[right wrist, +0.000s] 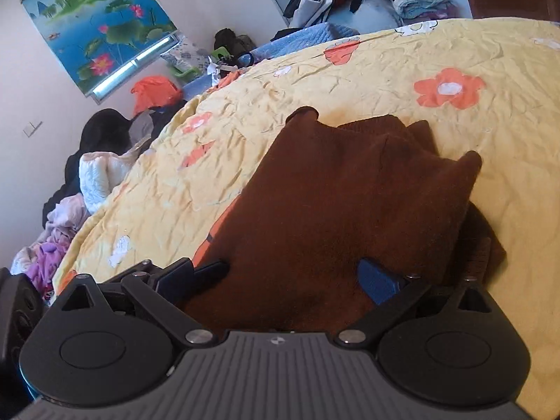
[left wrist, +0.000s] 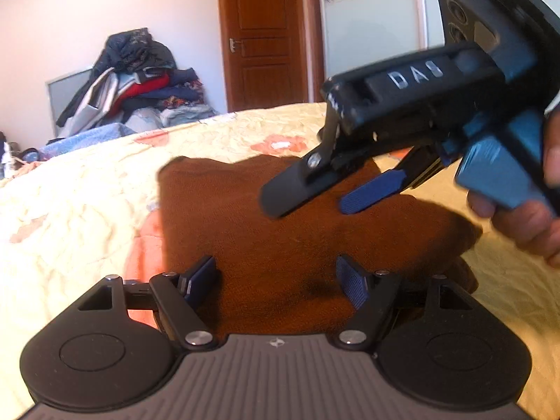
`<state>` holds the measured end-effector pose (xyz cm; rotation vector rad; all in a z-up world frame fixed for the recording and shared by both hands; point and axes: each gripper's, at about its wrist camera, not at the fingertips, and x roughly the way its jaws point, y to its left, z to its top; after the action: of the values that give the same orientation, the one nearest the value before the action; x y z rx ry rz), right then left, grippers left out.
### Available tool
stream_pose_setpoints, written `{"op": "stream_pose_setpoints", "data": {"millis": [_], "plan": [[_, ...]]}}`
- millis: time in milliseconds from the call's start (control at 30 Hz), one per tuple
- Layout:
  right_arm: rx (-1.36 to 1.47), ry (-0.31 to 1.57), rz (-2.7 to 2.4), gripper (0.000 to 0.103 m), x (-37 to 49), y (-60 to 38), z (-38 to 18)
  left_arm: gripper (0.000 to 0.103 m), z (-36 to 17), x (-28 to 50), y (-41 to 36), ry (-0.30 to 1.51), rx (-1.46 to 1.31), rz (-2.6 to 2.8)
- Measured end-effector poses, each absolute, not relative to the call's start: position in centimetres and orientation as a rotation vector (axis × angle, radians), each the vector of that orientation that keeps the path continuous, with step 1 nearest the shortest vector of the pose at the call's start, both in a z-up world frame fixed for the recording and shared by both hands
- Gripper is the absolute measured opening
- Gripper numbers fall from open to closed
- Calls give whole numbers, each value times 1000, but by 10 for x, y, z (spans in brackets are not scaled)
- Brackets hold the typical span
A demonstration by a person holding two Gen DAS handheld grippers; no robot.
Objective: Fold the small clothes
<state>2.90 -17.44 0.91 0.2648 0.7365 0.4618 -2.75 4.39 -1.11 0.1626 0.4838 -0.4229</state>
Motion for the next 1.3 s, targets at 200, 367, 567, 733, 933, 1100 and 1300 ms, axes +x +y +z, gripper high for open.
{"op": "stream_pose_setpoints", "data": {"millis": [200,367,567,733,933,1100,1300], "plan": [[336,611,373,101,-41,-203,44,76,8,-63,114,556,-65,-281],[184,575,58,103,-96,-205,6,76,-6,-84,113,644,-37,-155],[25,655,-67,103,-110,-174,-45,93,-28,-87,79,688,53,-136],[-29,622,-138,103,-93,-155,-54,103,-31,-68,78,696,24,-90],[-24,562,-144,103,-90,-152,-60,103,-31,-66,77,687,21,-88],[-28,556,-139,103,-95,-152,-60,103,-31,-67,77,683,20,-82],[-27,555,-139,103,-96,-151,-61,103,-32,-67,77,683,20,-83]]}}
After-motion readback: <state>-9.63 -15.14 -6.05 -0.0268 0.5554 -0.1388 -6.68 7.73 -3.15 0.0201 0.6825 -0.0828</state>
